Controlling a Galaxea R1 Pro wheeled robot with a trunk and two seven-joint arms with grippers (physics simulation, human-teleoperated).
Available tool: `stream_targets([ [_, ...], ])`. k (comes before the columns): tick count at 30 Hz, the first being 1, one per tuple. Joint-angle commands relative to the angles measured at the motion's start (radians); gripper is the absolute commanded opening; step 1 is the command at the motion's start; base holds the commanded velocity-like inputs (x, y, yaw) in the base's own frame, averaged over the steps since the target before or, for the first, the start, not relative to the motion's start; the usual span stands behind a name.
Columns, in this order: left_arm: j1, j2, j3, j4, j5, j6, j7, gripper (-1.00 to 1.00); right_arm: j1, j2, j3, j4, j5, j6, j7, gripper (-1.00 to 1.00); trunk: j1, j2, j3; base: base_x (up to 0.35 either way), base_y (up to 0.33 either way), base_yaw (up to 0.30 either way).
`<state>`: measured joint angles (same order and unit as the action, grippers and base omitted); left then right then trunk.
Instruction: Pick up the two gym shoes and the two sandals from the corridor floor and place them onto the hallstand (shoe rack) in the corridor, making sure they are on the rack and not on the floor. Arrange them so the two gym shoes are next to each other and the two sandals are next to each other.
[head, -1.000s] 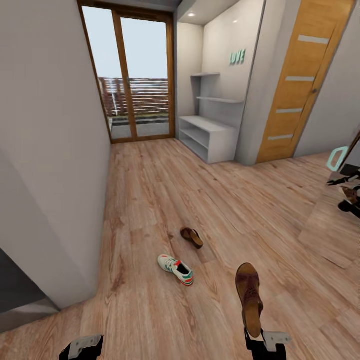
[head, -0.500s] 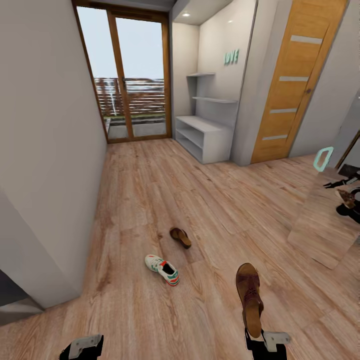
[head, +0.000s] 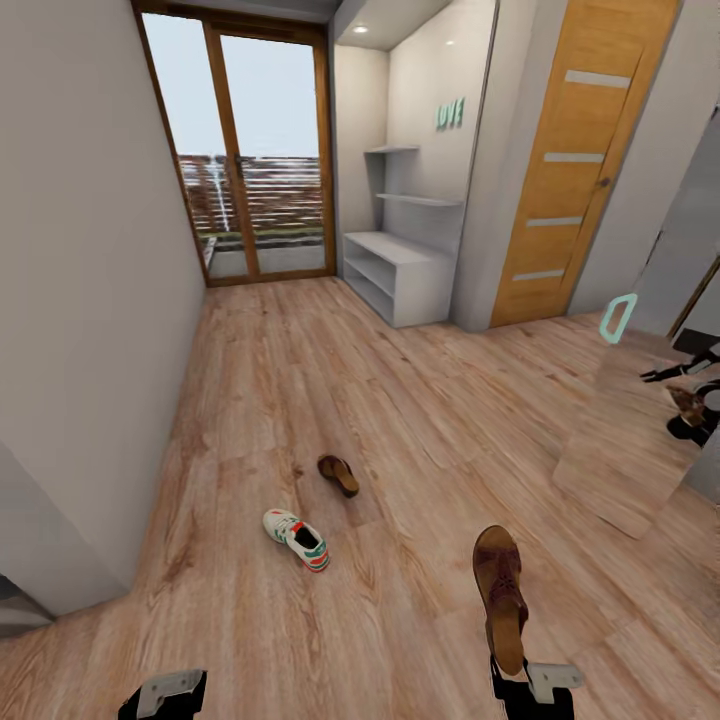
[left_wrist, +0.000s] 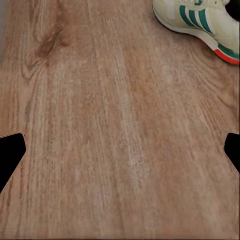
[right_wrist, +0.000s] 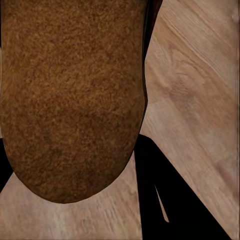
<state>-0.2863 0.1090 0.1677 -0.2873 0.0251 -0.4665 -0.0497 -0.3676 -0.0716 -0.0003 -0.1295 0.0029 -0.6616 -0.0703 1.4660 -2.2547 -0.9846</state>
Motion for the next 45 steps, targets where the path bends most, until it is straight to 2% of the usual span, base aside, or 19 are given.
stream_targets([
  [1, -0.001, 0.000, 0.004, 0.001, 0.003, -0.003, -0.005, 1.00, -0.001, 0.000, 0.000, 0.001, -0.003, -0.002, 0.000, -1.00, 0.000, 0.000, -0.001, 0.000, -0.275, 0.000],
  [22, -0.001, 0.000, 0.004, 0.000, 0.003, -0.003, -0.004, 1.00, -0.001, -0.001, 0.003, -0.001, -0.001, -0.001, 0.006, -1.00, 0.000, 0.000, -0.004, 0.015, -0.274, 0.019],
  [34, -0.001, 0.000, 0.004, 0.000, 0.004, -0.003, 0.000, 1.00, -0.001, 0.000, 0.003, -0.001, -0.001, -0.001, 0.006, -1.00, 0.000, 0.000, -0.018, 0.209, -0.213, 0.158],
  [45, -0.001, 0.000, 0.004, 0.000, 0.004, -0.003, 0.000, 1.00, -0.001, -0.004, 0.003, 0.001, 0.001, -0.001, 0.009, -1.00, 0.000, 0.000, -0.020, 0.299, -0.089, 0.027],
])
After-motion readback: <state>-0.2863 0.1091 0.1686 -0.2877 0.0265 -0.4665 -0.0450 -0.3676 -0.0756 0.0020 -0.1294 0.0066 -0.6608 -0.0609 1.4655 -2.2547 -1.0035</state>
